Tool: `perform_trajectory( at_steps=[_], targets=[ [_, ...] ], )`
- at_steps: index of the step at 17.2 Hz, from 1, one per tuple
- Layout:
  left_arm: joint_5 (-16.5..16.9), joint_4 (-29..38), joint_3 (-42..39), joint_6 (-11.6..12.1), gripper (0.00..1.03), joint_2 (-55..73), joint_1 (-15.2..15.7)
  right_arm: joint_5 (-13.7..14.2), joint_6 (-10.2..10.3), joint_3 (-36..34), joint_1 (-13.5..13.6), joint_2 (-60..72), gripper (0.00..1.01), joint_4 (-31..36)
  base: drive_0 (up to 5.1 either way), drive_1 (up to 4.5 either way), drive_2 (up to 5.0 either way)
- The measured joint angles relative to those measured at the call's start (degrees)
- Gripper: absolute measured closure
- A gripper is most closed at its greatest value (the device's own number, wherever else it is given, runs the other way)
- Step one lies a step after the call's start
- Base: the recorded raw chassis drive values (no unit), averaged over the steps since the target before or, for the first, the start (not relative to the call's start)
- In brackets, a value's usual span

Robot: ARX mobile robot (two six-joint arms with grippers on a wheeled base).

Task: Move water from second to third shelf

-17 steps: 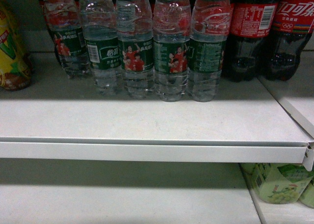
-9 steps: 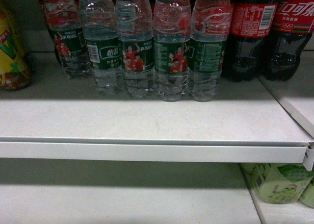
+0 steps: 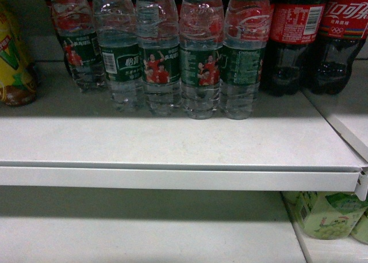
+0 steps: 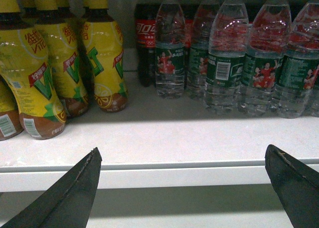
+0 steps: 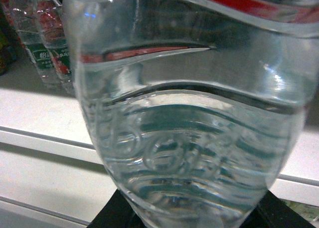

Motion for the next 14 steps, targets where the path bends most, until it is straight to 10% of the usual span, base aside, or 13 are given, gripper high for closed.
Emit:
perform_trajectory(
  at_steps=[14],
  targets=[
    [0.0,0.0,0.0,0.0,0.05,0.0,0.0,-0.1,0.0,0.2,0.0,0.0,0.65,0.0,0.0,0.00,0.0]
  ],
)
